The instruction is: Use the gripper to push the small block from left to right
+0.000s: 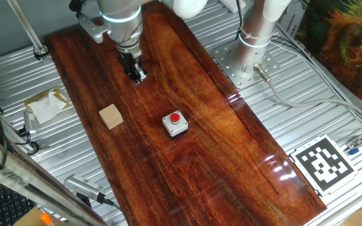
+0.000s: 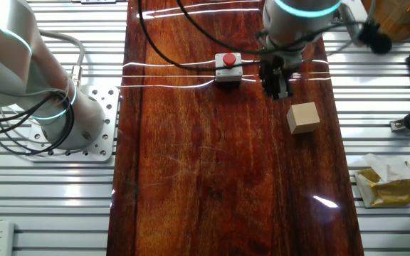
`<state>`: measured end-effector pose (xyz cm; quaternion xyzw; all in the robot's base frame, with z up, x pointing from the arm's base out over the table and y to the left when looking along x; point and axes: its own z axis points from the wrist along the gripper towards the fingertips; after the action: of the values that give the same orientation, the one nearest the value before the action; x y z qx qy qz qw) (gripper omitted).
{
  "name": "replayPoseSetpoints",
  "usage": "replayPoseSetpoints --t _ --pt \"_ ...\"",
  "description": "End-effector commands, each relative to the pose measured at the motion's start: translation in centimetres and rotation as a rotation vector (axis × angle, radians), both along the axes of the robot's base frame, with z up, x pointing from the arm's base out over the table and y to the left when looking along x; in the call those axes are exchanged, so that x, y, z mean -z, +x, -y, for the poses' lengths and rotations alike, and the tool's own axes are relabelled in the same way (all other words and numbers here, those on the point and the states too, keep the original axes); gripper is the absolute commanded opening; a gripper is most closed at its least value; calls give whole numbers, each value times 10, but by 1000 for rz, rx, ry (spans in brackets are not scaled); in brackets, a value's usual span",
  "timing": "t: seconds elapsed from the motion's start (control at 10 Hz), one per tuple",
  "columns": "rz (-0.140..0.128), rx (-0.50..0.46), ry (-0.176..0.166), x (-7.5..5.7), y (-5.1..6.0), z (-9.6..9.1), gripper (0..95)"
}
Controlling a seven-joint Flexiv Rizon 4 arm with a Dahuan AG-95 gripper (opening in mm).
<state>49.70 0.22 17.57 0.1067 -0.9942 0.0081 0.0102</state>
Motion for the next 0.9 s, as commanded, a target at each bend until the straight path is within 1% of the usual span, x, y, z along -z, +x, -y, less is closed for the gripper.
replayPoseSetpoints --t 0.1,0.2,0.3,0.4,0.9 --pt "-57 35 -24 0 1 1 0" --pt "-54 33 -33 0 1 1 0" --pt "-54 32 -33 0 1 0 0" --pt "-56 34 -44 0 1 0 0" --pt "-53 26 -41 0 1 0 0"
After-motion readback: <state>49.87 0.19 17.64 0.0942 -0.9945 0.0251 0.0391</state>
